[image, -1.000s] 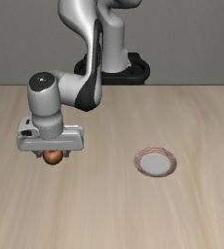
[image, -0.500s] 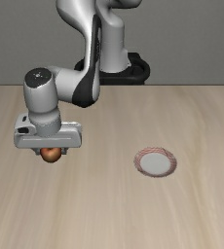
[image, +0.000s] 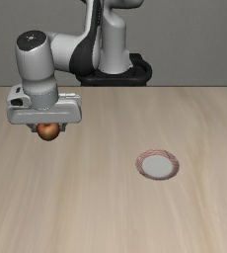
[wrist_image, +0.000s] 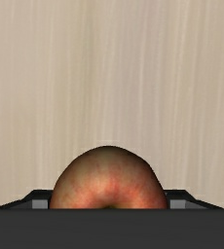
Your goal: Pick the apple and place it on the plate
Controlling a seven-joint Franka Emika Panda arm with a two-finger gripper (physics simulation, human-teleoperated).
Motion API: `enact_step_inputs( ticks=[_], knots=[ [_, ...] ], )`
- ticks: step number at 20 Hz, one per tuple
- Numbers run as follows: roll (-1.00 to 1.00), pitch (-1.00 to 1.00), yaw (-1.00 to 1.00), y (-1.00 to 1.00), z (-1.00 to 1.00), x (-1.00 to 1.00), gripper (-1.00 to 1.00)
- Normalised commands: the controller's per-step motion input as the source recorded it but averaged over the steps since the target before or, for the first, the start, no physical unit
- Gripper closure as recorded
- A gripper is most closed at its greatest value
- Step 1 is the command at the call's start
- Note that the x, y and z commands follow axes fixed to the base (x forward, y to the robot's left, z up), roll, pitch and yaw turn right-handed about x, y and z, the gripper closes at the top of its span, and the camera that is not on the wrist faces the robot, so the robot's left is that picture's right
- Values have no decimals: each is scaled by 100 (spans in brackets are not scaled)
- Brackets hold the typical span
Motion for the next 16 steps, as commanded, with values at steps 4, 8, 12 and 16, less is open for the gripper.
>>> enact_step_inputs(
  ticks=[4,8,12,16],
  knots=[
    [0,0,0,100,0,0,100],
    [0,0,0,100,0,0,100],
    [0,0,0,100,0,0,100],
    [0,0,0,100,0,0,100]
  ],
)
